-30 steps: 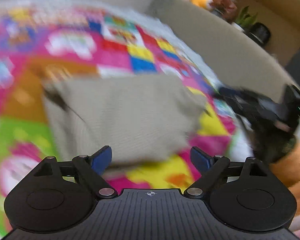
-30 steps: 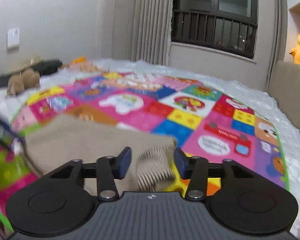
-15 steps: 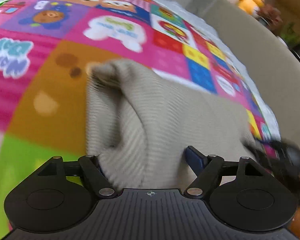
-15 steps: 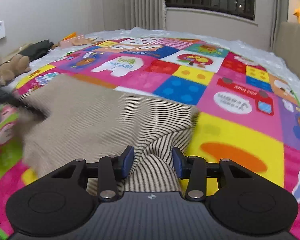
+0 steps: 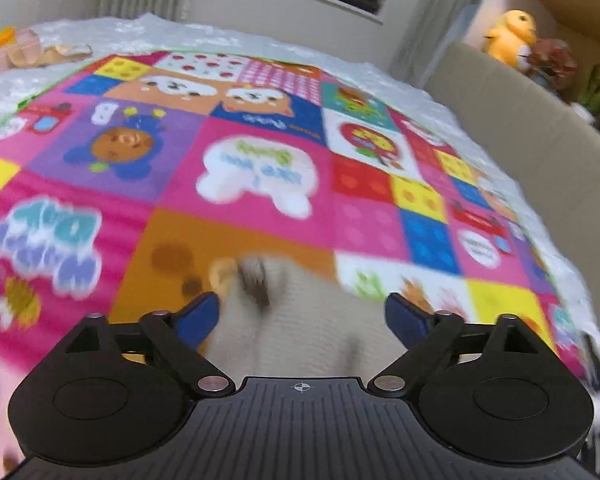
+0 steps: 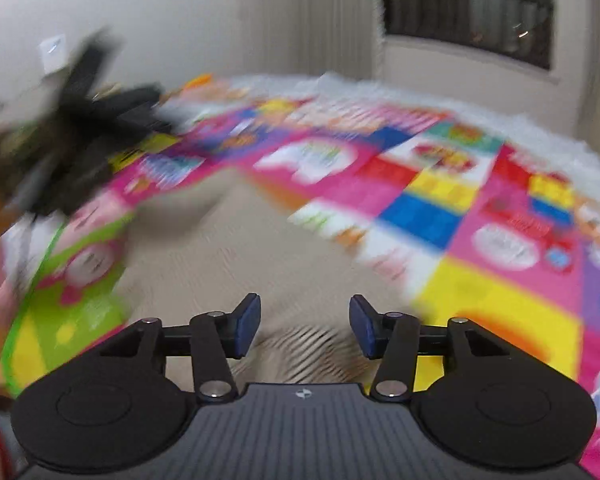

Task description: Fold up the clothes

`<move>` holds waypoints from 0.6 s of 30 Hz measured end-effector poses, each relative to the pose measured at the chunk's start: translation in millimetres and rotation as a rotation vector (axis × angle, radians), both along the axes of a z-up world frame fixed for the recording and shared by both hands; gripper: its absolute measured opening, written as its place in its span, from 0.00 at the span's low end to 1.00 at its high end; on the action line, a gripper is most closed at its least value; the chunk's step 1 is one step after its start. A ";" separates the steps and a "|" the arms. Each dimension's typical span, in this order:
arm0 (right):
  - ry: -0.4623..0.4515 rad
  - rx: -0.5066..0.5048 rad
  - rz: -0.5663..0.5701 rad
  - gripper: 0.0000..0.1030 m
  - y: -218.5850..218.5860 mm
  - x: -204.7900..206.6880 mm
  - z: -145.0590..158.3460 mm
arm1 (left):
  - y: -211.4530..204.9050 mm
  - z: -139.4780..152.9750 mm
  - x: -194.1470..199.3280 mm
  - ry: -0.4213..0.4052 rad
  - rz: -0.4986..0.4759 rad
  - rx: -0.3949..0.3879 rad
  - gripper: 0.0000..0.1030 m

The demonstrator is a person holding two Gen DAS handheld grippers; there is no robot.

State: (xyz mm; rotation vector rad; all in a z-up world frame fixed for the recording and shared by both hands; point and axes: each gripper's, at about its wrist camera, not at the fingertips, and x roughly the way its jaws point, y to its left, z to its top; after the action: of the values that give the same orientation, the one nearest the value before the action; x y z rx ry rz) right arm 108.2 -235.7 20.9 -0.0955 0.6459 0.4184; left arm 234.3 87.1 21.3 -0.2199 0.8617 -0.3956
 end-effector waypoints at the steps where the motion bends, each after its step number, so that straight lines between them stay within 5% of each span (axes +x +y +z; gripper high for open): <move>1: -0.015 0.007 -0.025 0.50 -8.1 7.8 4.6 | 3.3 -1.1 -10.4 0.038 -0.013 -0.028 0.92; 8: 0.156 0.137 -0.072 0.50 -32.8 82.8 -41.0 | 2.1 -42.2 -39.7 0.331 -0.106 -0.237 0.90; 12: 0.184 0.135 -0.099 0.42 -33.4 84.4 -66.4 | -6.6 -53.8 -16.3 0.304 -0.085 -0.203 0.83; 18: 0.173 0.065 -0.068 0.37 -28.5 41.2 -61.0 | -21.1 -48.4 30.5 0.192 -0.069 -0.113 0.72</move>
State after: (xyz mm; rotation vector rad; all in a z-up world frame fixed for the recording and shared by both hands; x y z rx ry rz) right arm 149.5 -264.3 -40.1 0.0246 0.8026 0.3841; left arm 264.8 66.0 -27.1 -0.3373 1.0389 -0.4940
